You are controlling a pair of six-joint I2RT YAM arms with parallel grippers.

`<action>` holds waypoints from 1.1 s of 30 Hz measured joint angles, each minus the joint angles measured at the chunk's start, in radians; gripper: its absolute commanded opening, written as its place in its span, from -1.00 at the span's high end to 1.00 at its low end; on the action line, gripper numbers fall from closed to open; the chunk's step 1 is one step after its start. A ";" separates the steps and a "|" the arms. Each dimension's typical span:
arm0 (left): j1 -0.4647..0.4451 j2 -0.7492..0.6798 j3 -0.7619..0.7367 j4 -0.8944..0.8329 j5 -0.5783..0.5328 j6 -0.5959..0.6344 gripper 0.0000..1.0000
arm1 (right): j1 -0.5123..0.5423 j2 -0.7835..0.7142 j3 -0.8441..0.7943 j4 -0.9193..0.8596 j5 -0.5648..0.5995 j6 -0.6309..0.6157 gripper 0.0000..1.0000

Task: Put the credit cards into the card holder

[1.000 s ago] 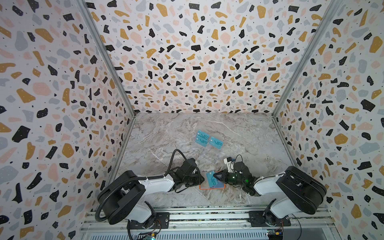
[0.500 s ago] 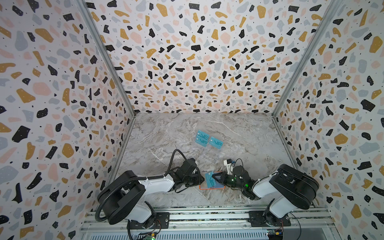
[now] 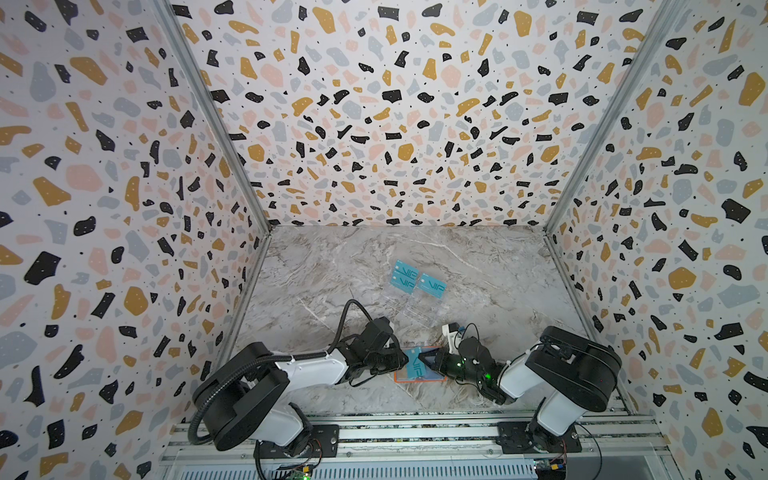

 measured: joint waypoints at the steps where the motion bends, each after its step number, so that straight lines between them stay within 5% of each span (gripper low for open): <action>1: 0.000 0.000 0.000 0.000 0.000 0.000 0.57 | 0.001 -0.023 0.006 -0.042 0.007 -0.010 0.41; 4: 0.000 -0.003 0.000 0.000 -0.001 -0.003 0.57 | 0.002 -0.104 0.039 -0.179 0.023 -0.050 0.12; 8: 0.000 -0.028 -0.005 -0.010 -0.008 -0.006 0.53 | 0.003 -0.196 0.083 -0.364 0.051 -0.113 0.01; 25: 0.024 -0.048 0.040 -0.149 -0.117 0.071 0.00 | 0.045 -0.224 0.296 -0.842 -0.002 -0.277 -0.10; 33: 0.024 -0.044 -0.006 -0.074 -0.101 0.068 0.03 | 0.089 -0.181 0.333 -0.888 -0.020 -0.281 -0.09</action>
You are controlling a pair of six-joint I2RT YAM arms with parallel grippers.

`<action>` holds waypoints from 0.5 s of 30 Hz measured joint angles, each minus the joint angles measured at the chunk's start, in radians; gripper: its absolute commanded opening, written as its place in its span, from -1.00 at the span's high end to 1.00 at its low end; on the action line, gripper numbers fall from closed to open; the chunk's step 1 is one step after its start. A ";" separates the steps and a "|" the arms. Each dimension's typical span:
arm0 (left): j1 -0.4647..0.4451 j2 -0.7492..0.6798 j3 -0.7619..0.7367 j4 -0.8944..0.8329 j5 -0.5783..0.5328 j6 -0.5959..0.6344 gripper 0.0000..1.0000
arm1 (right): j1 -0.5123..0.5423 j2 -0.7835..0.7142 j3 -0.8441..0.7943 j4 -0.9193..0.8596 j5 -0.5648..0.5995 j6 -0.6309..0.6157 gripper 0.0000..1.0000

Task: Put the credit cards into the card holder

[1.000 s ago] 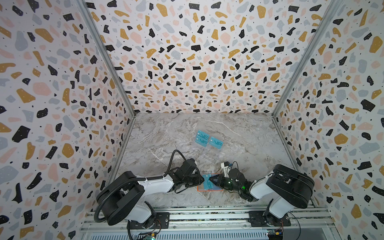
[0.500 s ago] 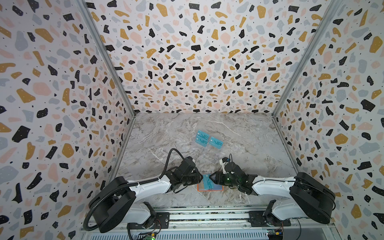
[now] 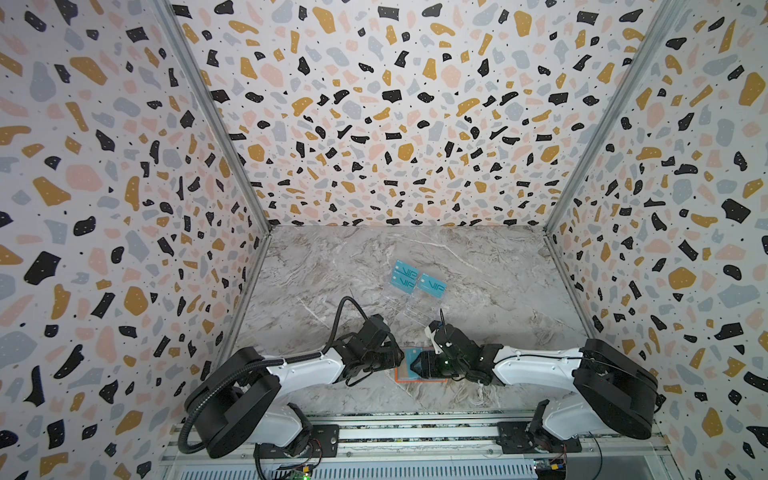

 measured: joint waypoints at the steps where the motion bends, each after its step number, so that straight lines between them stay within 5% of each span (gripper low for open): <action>1: 0.000 0.000 -0.011 0.021 0.005 -0.006 0.05 | 0.003 0.006 0.008 -0.005 0.000 0.001 -0.08; 15: 0.006 0.000 -0.077 0.162 0.040 -0.055 0.15 | 0.048 0.114 0.147 -0.105 0.003 -0.038 -0.07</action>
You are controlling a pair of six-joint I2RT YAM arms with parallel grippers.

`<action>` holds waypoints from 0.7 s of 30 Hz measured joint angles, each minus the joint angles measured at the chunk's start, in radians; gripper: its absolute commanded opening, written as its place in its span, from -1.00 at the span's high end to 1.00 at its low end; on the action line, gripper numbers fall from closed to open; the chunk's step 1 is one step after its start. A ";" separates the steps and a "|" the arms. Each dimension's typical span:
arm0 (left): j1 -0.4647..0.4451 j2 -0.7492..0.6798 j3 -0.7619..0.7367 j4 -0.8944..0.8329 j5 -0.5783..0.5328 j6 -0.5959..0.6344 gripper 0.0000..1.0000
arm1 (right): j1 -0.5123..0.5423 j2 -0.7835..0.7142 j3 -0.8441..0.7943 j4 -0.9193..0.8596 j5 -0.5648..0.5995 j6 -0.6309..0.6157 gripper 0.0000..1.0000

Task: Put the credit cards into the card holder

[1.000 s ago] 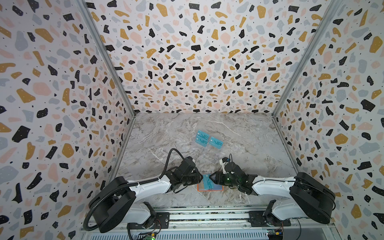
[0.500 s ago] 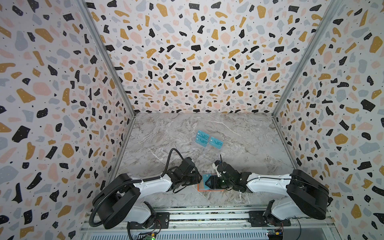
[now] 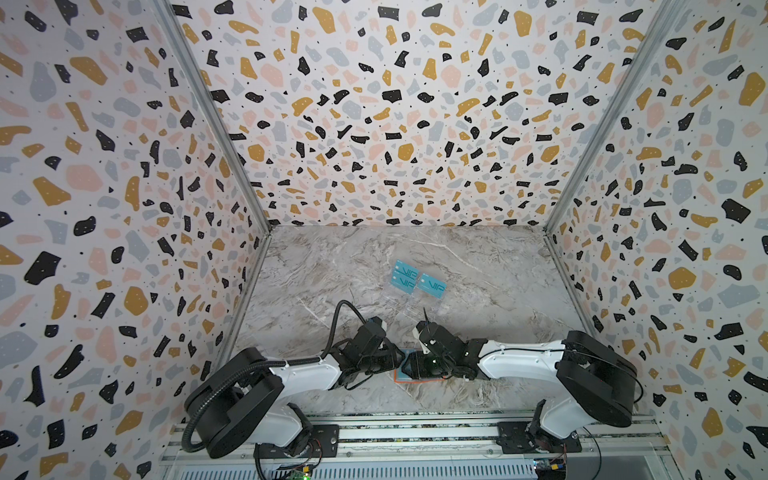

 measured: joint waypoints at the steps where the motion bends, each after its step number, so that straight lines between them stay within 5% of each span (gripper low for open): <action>1: 0.002 0.000 -0.001 0.003 -0.001 -0.001 0.15 | 0.001 0.007 0.010 -0.009 0.000 -0.005 -0.07; 21: 0.000 0.001 0.077 -0.126 -0.054 -0.003 0.06 | -0.010 -0.013 0.030 -0.079 -0.002 -0.141 -0.20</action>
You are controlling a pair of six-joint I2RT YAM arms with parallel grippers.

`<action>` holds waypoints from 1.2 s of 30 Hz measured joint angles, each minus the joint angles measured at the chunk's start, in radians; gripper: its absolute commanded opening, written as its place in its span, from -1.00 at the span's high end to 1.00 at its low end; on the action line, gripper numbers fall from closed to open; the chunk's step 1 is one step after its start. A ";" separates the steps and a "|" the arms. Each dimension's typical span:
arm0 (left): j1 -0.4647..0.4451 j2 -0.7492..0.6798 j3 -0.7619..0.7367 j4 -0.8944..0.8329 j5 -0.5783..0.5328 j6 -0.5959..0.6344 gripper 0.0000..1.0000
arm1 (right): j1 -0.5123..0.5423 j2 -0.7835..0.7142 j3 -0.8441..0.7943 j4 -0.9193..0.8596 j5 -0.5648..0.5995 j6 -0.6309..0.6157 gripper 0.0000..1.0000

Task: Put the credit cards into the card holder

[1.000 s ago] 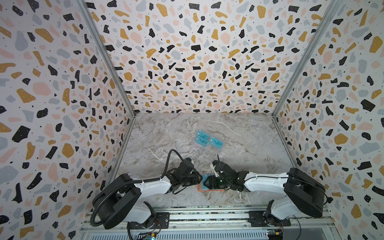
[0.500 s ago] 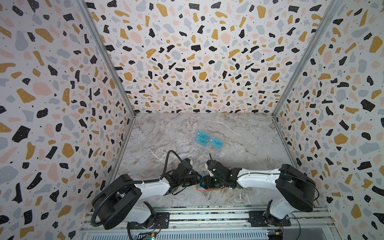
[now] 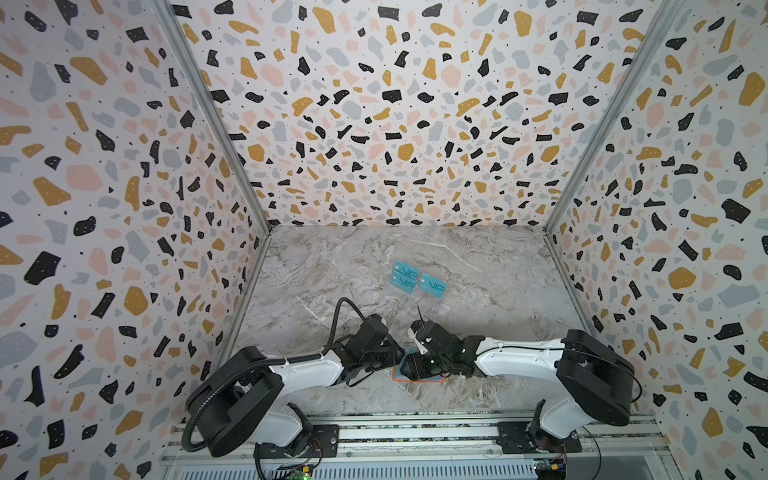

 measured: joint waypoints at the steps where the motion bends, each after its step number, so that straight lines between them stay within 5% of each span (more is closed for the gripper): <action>1: 0.000 -0.006 0.007 -0.016 -0.010 0.005 0.05 | -0.007 -0.003 0.000 -0.007 -0.002 -0.012 -0.21; 14: 0.006 -0.060 0.116 -0.210 -0.084 0.061 -0.09 | -0.071 -0.152 -0.022 -0.068 -0.008 -0.095 -0.22; 32: 0.006 -0.043 0.122 -0.256 -0.016 0.124 -0.24 | -0.114 -0.198 -0.127 0.026 0.012 -0.108 0.49; 36: 0.006 -0.028 0.110 -0.214 0.031 0.114 -0.25 | -0.117 -0.173 -0.149 0.046 -0.012 -0.109 0.52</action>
